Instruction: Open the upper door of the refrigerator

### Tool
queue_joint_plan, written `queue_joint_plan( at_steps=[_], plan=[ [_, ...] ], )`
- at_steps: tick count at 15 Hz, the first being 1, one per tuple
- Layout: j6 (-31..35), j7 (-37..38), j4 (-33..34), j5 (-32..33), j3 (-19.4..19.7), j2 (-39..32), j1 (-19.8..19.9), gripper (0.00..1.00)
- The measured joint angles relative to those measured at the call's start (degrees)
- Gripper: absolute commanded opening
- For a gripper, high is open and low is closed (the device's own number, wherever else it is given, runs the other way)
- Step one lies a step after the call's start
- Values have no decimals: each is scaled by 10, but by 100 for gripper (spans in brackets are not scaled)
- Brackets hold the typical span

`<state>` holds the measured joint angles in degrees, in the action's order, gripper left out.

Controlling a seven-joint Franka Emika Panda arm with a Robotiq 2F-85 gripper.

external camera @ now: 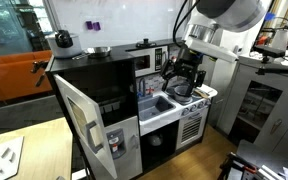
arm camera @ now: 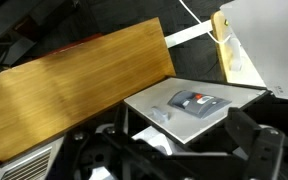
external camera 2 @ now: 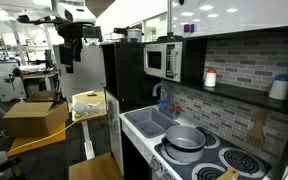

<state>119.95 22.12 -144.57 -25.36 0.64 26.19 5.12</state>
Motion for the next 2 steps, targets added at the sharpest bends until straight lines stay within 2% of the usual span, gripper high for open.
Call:
queue_joint_plan(
  at_steps=[2],
  plan=[
    [0,1,-1,0,-1,0,-3,100]
  ],
)
